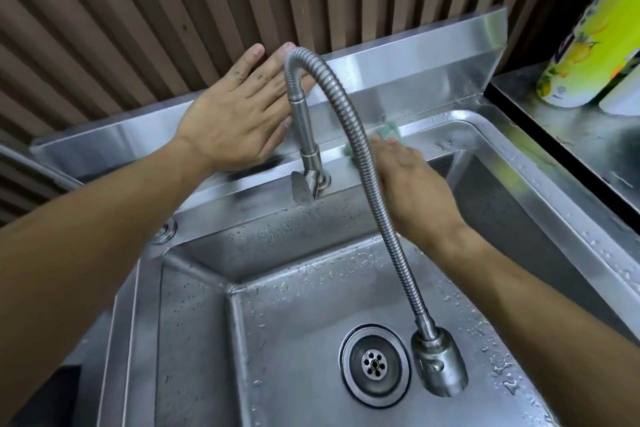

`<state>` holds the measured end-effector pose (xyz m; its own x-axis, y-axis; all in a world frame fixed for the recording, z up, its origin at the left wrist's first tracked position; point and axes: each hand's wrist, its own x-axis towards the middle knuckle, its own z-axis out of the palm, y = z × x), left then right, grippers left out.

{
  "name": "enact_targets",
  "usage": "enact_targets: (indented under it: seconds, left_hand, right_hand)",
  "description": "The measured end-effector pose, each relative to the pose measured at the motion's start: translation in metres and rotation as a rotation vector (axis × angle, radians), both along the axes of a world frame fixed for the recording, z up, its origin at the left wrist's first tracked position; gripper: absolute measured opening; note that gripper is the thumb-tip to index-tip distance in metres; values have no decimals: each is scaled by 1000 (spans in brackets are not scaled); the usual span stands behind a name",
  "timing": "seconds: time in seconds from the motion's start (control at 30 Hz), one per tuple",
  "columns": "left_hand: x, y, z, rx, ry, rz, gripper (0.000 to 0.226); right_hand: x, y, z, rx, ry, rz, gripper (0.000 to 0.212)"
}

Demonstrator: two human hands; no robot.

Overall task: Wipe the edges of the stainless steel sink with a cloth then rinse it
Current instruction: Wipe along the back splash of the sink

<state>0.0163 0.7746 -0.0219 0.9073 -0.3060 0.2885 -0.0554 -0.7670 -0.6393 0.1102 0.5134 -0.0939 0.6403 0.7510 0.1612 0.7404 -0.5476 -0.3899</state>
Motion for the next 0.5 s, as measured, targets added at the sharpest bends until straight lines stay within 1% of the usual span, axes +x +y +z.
enact_targets:
  seconds: [0.07,0.13,0.17,0.23,0.3,0.37,0.43,0.5]
  left_hand:
    - [0,-1,0,-15,15,7,64]
    - [0,-1,0,-19,17,1,64]
    - [1,-1,-1,-18,15,-3,64]
    - [1,-1,-1,-18,10,-6,64]
    - [1,-2,-1,-12,15,-5,63]
    - [2,-3,-1,8,25,1,63]
    - [4,-4,0,16,19,-11,63]
    - [7,-3,4,0,16,-55,63]
  right_hand:
    - [0,-4,-6,40,-21,-49,40]
    - [-2,1,-10,68,-63,-42,43]
    - [-4,6,-13,60,-82,-13,42]
    - [-11,18,-18,34,-61,96,43]
    - [-13,25,-19,46,-5,191,52]
    - [-8,24,-11,39,-12,257,56]
    - [1,18,-2,-26,-61,307,52]
    - [7,17,6,-29,-26,300,46]
